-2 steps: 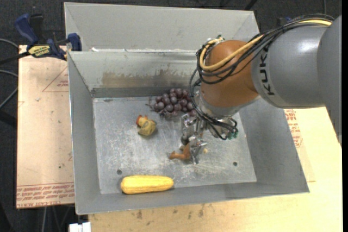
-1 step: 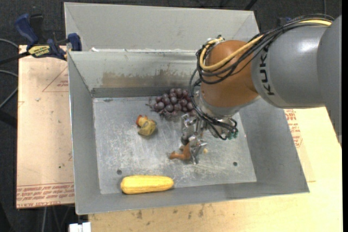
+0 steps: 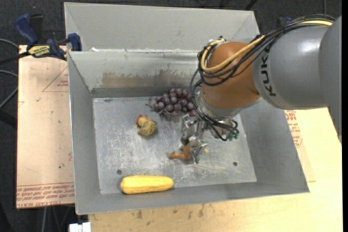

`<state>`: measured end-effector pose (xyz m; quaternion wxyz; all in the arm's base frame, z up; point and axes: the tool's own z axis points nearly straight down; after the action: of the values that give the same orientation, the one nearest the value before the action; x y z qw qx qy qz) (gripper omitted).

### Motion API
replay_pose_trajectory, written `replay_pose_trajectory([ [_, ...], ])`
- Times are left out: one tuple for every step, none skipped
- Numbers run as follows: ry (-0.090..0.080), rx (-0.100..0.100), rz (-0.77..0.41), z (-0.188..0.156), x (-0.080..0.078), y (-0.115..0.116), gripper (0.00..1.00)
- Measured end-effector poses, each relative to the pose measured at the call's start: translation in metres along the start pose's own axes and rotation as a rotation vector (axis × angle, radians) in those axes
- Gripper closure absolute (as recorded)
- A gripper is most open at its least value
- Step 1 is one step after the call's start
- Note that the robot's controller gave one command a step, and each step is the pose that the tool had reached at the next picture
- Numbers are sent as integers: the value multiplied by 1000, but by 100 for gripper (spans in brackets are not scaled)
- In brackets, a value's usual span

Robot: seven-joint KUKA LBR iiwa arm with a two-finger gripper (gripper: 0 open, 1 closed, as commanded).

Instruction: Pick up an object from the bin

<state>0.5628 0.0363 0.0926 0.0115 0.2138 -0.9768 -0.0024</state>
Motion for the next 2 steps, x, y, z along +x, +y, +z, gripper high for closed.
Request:
replay_pose_trajectory([
  [0,0,0,0,0,0,100],
  [0,0,0,0,0,0,100],
])
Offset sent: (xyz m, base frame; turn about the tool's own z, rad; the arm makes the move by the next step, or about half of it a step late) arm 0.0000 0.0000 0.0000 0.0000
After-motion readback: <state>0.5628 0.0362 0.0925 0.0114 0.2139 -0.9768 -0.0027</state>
